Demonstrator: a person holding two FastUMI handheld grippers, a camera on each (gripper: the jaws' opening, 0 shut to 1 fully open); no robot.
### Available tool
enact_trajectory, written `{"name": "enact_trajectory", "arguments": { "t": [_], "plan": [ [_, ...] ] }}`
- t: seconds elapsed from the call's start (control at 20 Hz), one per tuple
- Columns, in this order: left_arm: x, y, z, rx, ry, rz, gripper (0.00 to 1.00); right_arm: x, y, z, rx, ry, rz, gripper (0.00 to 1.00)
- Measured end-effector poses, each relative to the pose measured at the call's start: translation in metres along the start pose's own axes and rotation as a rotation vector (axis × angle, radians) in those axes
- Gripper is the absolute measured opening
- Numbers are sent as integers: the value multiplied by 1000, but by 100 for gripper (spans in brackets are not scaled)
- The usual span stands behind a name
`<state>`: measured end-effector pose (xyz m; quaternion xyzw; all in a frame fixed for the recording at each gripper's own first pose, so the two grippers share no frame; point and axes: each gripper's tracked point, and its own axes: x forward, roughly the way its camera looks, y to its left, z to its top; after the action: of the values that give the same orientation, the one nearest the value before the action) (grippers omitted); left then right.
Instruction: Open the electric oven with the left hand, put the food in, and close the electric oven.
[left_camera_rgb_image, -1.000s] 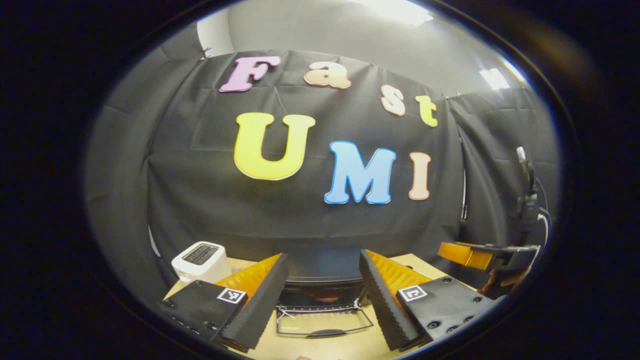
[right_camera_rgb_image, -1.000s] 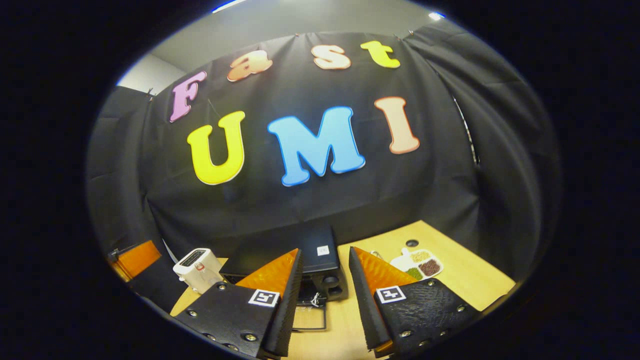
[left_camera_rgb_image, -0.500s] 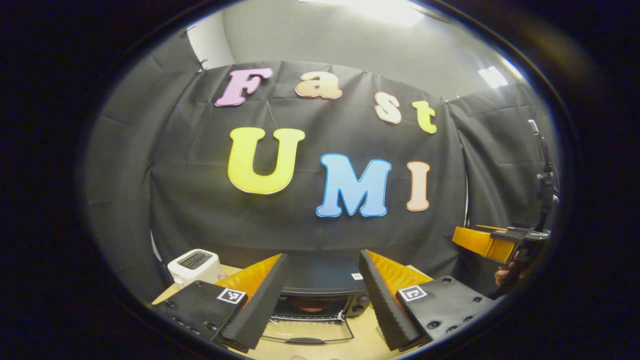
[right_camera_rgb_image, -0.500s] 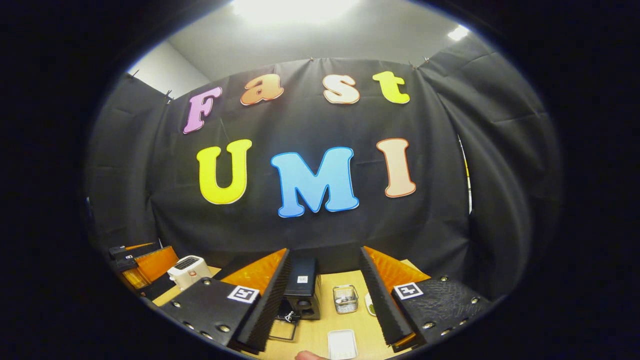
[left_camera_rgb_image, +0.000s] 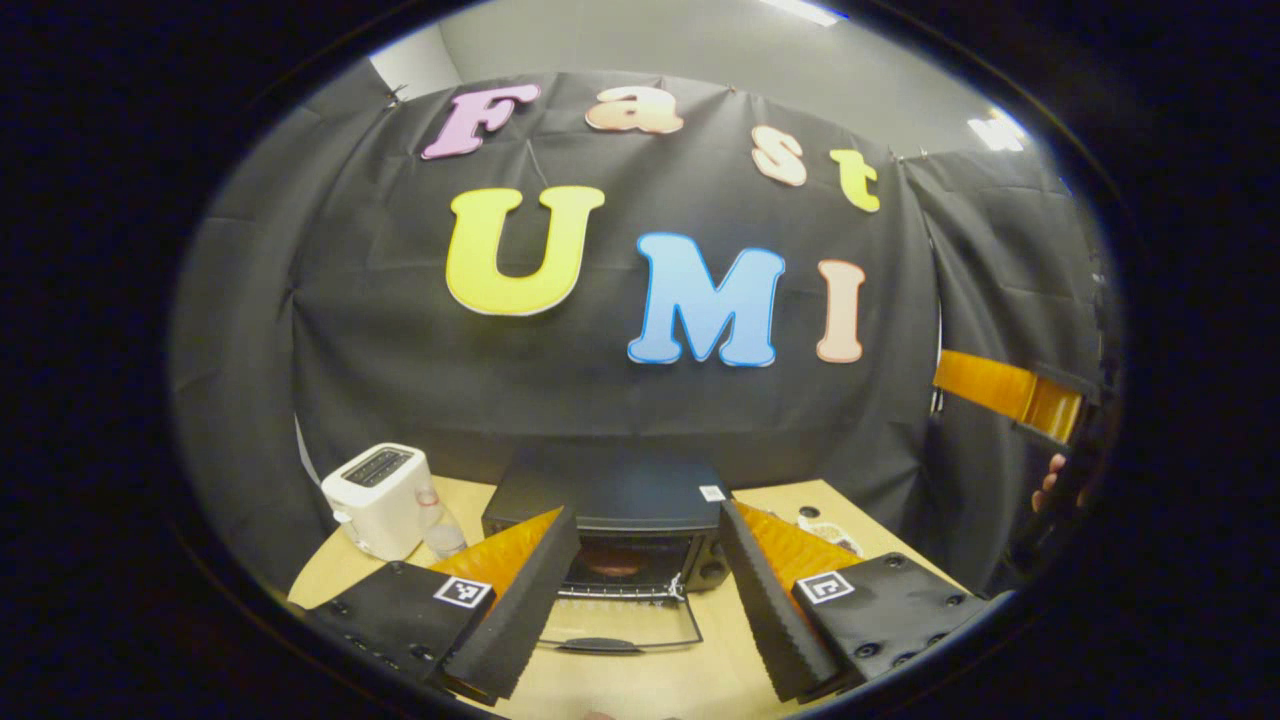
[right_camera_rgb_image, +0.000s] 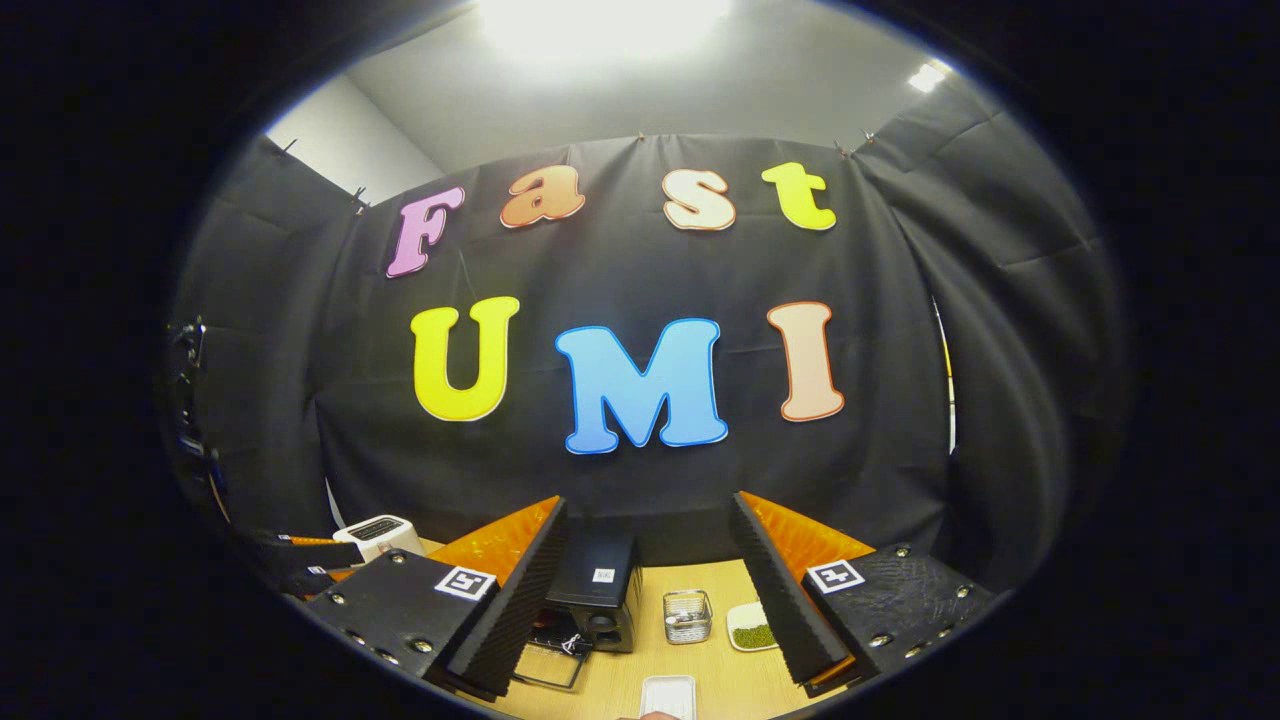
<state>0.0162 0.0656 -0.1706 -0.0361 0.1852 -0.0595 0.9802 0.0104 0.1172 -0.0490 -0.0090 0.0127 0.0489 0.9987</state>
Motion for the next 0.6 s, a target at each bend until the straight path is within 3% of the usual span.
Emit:
{"name": "enact_trajectory", "arguments": {
  "t": [0.3,0.6],
  "plan": [
    [19,16,-81,1,212,41,95,7,-7,-13,3,26,-27,98],
    [24,16,-159,6,423,34,98,4,-25,-22,17,56,-62,98]
  ]
}}
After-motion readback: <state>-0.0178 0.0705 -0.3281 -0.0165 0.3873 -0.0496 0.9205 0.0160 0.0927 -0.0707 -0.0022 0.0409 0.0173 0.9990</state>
